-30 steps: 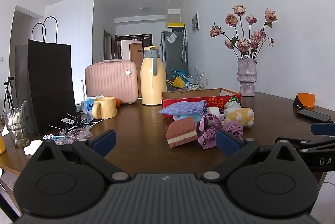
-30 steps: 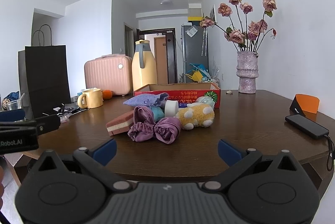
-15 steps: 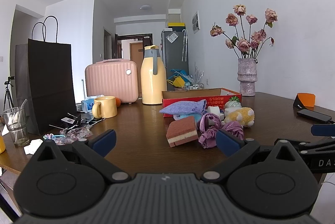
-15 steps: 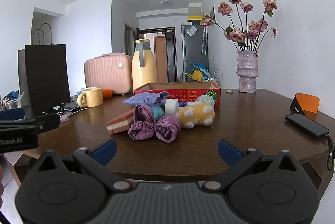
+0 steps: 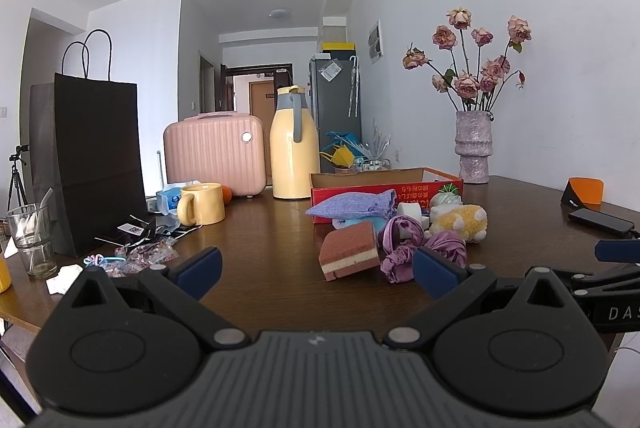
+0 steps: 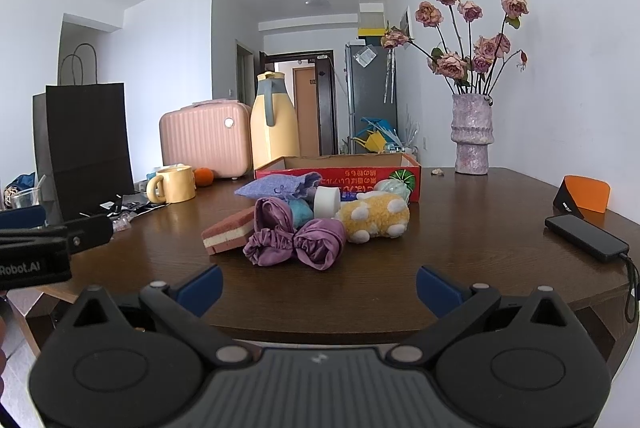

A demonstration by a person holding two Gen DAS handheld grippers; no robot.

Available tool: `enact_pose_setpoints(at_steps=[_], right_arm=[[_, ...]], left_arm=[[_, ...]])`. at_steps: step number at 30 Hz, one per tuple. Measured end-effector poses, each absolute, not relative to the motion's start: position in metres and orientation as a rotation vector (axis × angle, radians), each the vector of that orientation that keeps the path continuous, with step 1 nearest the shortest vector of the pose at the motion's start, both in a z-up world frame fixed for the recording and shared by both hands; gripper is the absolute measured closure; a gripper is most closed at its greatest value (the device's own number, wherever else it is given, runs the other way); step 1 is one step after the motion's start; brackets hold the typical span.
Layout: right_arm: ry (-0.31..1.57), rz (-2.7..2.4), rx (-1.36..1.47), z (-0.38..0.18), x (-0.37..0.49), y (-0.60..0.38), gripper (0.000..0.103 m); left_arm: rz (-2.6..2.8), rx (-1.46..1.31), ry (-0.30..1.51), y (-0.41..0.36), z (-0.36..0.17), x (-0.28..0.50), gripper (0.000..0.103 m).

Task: Organize soft objects

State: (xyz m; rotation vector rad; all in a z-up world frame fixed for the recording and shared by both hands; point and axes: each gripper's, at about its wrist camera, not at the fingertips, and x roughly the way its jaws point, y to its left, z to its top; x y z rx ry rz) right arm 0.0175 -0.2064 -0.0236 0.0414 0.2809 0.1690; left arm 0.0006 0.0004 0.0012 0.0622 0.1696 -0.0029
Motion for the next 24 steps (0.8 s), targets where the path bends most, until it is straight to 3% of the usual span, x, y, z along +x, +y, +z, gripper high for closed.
enact_pose_setpoints(at_steps=[24], right_arm=[[0.279,0.168,0.038,-0.0223,0.0175,-0.2053,0.0]], left_arm=[[-0.002,0.063,0.164,0.0011,0.0023,0.0003,0.0]])
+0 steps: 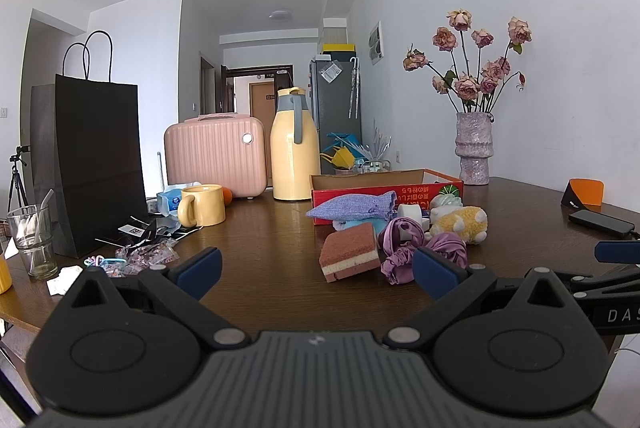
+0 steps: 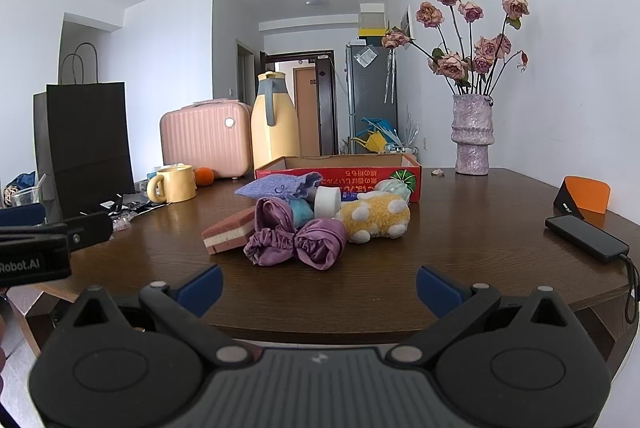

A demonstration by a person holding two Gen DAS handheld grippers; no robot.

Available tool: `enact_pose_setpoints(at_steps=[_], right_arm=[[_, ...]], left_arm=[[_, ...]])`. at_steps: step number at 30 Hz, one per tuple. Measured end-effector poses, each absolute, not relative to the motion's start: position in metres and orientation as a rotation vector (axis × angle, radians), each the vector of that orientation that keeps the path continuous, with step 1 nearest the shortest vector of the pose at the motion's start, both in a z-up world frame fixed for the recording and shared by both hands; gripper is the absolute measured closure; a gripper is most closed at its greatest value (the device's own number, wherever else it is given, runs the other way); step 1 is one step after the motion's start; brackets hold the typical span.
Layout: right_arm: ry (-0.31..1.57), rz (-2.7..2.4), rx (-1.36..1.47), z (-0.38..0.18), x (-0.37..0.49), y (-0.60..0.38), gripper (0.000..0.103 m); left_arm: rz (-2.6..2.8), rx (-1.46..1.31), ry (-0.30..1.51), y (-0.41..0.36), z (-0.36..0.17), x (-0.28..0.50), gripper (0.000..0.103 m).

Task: Organize soft objects

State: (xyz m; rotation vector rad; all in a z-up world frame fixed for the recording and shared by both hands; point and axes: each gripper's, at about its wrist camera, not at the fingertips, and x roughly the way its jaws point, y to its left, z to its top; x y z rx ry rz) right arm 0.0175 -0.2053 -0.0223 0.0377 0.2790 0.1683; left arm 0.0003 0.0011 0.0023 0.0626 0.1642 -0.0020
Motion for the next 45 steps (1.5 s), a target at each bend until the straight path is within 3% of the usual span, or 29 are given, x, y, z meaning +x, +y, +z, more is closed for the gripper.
enact_pose_setpoints(at_steps=[12,20,23,25,27,31,43,44,45], right_arm=[[0.245,0.153,-0.007,-0.015,0.054,-0.211,0.0],[0.312,0.252,0.031,-0.013,0.103,-0.199,0.001],[0.365,0.303,0.054,-0.015,0.125,-0.191,0.012],[0.413,0.344,0.054,-0.02,0.142,-0.182,0.033],[0.451,0.403,0.047,-0.026,0.155,-0.171,0.046],[0.53,0.481,0.048,-0.042,0.187,-0.15,0.052],[0.48,0.232,0.033,-0.045,0.221,-0.166,0.046],[0.475,0.229,0.035,-0.045,0.217,-0.168,0.046],[0.468,0.224,0.032,-0.044,0.213,-0.169,0.044]], left_arm=[[0.003,0.061,0.133,0.003,0.012,0.042,0.0],[-0.061,-0.011,0.282,0.012,0.008,0.107,0.0],[-0.071,-0.033,0.315,0.012,0.005,0.135,0.0],[-0.067,-0.038,0.334,0.013,0.003,0.153,0.0],[-0.052,-0.044,0.349,0.016,0.001,0.168,0.0],[-0.04,-0.047,0.375,0.02,-0.004,0.192,0.0],[-0.141,-0.102,0.491,0.014,-0.027,0.232,0.0],[-0.142,-0.105,0.499,0.014,-0.029,0.233,0.003],[-0.148,-0.111,0.509,0.014,-0.03,0.236,0.014]])
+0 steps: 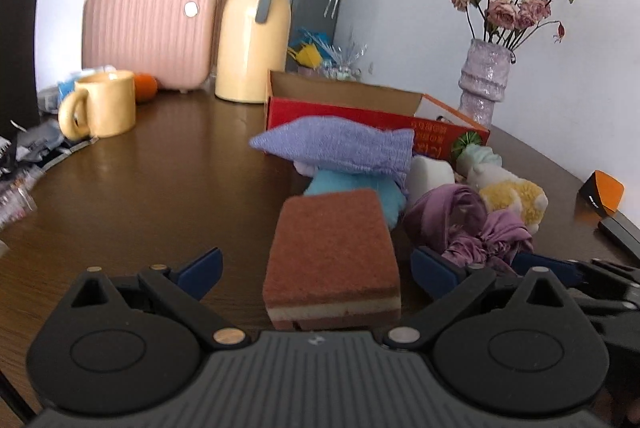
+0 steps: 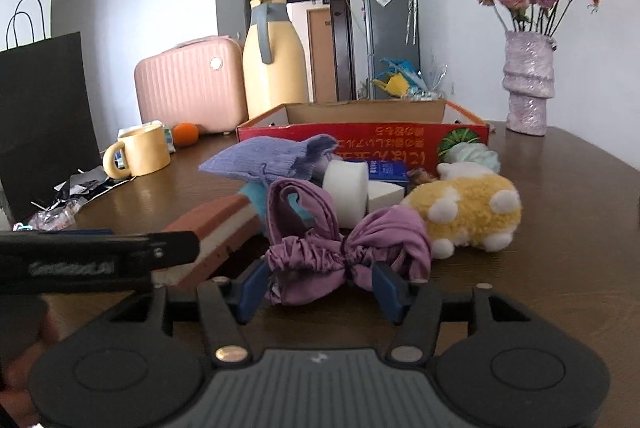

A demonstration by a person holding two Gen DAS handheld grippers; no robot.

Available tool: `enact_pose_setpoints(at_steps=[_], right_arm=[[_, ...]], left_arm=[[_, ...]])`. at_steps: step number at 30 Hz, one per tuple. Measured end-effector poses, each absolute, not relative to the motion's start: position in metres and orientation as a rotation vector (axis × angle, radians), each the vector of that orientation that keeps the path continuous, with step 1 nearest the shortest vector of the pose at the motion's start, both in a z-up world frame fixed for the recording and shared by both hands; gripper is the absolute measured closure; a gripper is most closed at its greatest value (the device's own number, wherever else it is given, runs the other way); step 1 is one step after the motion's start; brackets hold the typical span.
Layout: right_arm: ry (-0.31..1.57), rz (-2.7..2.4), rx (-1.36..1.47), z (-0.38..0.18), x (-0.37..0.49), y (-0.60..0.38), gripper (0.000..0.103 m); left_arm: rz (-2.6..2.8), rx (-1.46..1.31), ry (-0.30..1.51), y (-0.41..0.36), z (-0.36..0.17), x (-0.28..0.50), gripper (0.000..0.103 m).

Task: Organize soft objects

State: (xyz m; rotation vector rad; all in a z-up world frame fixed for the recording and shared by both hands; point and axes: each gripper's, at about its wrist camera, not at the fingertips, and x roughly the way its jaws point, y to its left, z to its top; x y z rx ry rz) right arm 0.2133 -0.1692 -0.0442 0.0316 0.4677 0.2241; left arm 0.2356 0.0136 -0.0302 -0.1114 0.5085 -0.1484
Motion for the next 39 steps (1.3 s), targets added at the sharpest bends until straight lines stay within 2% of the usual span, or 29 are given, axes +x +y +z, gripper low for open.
enact_pose_setpoints(at_steps=[2,5,11,16,21,28,29,31,33,34,36,39], right_arm=[[0.457,0.224,0.033,-0.043,0.205,-0.174,0.041],[0.451,0.233,0.04,-0.04,0.199,-0.181,0.04],[0.418,0.234,0.051,-0.032,0.173,-0.194,0.04],[0.428,0.202,0.106,-0.034,0.158,-0.212,0.04],[0.472,0.261,0.234,-0.037,0.155,-0.223,0.038],[0.486,0.402,0.228,-0.033,0.169,-0.188,0.038],[0.494,0.428,0.227,-0.033,0.173,-0.179,0.038],[0.511,0.467,0.222,-0.035,0.182,-0.164,0.038],[0.546,0.505,0.217,-0.04,0.193,-0.149,0.042],[0.575,0.515,0.225,-0.043,0.199,-0.144,0.05],[0.616,0.538,0.273,-0.048,0.208,-0.141,0.06],[0.631,0.525,0.314,-0.049,0.207,-0.144,0.061]], left_arm=[[-0.149,-0.112,0.54,0.013,-0.033,0.24,0.032],[-0.148,-0.119,0.554,0.013,-0.034,0.239,0.032],[-0.256,-0.084,0.359,0.014,-0.003,0.182,0.032],[-0.416,-0.024,0.459,0.011,-0.018,0.15,0.03],[-0.369,0.122,0.471,0.007,-0.039,0.136,0.02],[-0.225,0.018,0.457,0.059,-0.033,0.129,0.019],[-0.237,-0.017,0.46,0.064,-0.032,0.128,0.022],[-0.272,-0.122,0.472,0.075,-0.029,0.131,0.038],[-0.306,-0.253,0.502,0.085,-0.028,0.138,0.059],[-0.323,-0.307,0.524,0.088,-0.029,0.144,0.063],[-0.33,-0.382,0.569,0.091,-0.031,0.154,0.07],[-0.323,-0.433,0.602,0.093,-0.036,0.162,0.077]])
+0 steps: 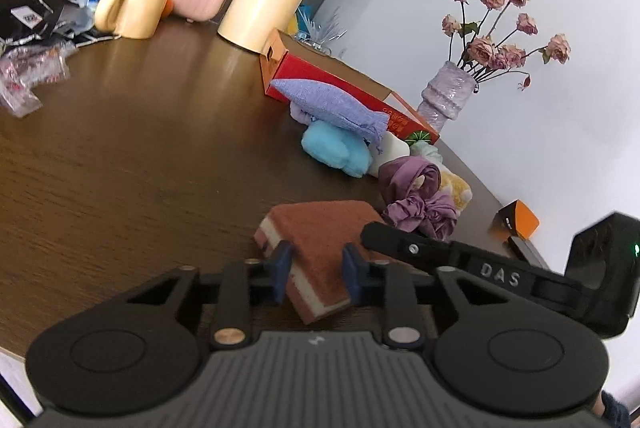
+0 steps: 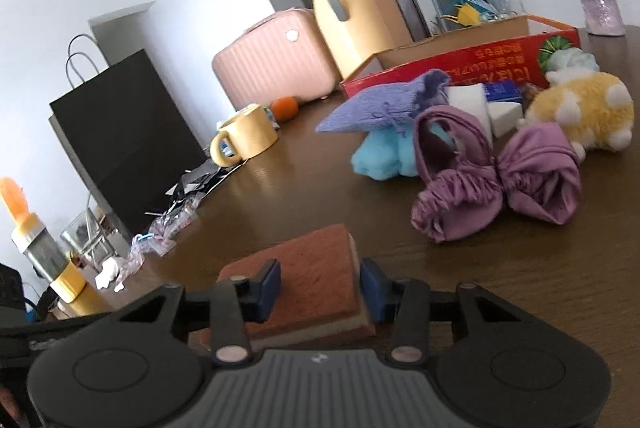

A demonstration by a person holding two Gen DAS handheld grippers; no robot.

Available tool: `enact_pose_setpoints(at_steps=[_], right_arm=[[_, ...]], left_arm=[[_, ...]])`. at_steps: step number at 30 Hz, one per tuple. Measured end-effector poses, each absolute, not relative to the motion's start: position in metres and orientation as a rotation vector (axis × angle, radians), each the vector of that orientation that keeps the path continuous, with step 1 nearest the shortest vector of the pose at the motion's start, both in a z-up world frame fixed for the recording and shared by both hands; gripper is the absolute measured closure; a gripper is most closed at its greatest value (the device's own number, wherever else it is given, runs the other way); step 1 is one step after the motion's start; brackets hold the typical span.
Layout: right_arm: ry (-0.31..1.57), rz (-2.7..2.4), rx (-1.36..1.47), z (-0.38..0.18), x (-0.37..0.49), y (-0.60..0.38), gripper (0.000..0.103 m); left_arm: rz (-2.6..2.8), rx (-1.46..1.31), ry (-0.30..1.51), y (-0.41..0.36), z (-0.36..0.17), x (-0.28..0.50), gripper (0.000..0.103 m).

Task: Organize soft objects

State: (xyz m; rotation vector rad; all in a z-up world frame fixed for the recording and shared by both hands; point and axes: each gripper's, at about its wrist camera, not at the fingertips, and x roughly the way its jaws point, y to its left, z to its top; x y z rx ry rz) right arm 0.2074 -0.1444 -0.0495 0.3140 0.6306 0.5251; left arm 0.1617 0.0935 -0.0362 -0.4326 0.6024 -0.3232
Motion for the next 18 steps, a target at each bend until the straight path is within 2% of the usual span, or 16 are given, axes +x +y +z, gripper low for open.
enact_pose_setpoints(at_steps=[3,8,15,17,18], right_arm=[[0.623,0.512,0.275,-0.045,0.191,-0.153,0.062],[0.622,0.472,0.32,-0.041,0.163,-0.193,0.071],[0.593,0.419,0.38,-0.046,0.157,-0.216,0.07],[0.602,0.424,0.402,-0.05,0.161,-0.217,0.07],[0.62,0.431,0.414,-0.054,0.166,-0.217,0.07]], left_arm=[[-0.347,-0.484,0.622,0.09,-0.035,0.161,0.078],[-0.399,-0.448,0.631,0.064,-0.036,0.163,0.078],[-0.406,-0.402,0.651,0.046,-0.038,0.17,0.072],[-0.406,-0.419,0.665,0.047,-0.04,0.172,0.072],[-0.406,-0.423,0.67,0.047,-0.04,0.172,0.077]])
